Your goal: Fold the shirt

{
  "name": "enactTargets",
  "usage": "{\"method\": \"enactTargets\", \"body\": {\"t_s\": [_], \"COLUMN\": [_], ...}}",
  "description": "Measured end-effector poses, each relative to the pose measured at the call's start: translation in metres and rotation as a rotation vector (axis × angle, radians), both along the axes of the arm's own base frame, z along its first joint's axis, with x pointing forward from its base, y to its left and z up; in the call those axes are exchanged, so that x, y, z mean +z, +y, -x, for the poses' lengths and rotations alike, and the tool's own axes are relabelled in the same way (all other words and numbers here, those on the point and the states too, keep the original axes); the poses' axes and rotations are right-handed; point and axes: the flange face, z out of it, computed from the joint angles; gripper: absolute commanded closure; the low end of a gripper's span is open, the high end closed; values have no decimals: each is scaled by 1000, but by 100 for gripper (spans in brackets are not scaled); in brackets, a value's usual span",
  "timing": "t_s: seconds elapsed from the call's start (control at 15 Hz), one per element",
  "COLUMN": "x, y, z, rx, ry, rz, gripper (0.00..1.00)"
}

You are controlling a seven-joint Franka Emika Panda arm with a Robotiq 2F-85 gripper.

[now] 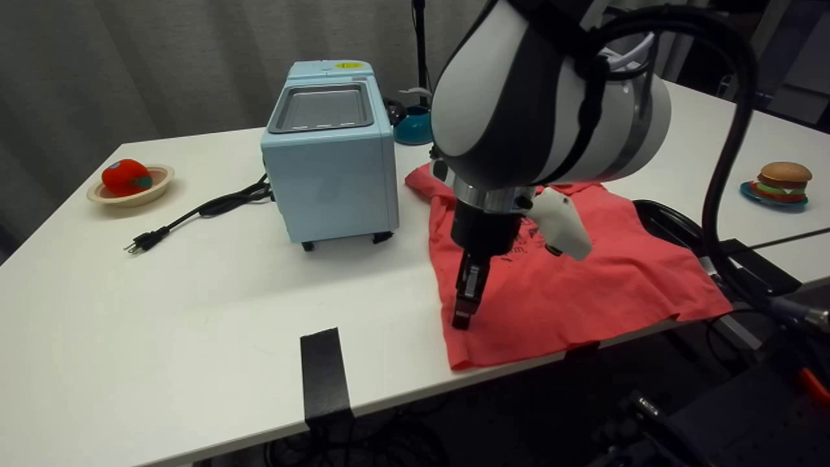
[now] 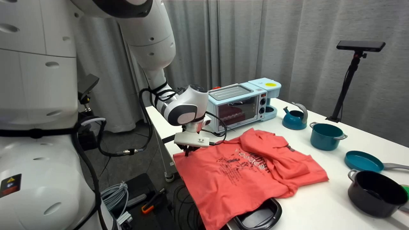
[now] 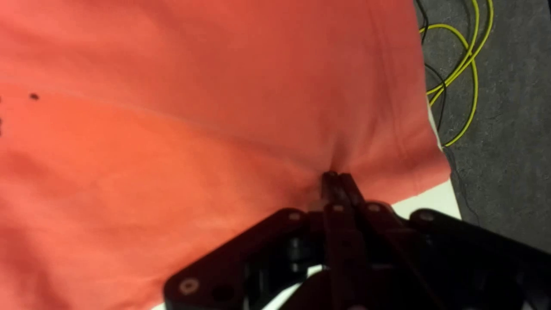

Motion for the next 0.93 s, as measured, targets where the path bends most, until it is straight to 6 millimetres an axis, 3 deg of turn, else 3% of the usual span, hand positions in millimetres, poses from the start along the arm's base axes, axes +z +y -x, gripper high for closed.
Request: {"method": "enactTargets", "body": {"t_s": [0.33,0.6,0.93], "x": [19,59,111], "y": [-25,-55,-98], "z": [-32,-69,-114], "rx": [-98,-206,-312], "ry": [-11,-3,-165], "rz": [-25,-73,-79], "gripper": [100,100,100]}}
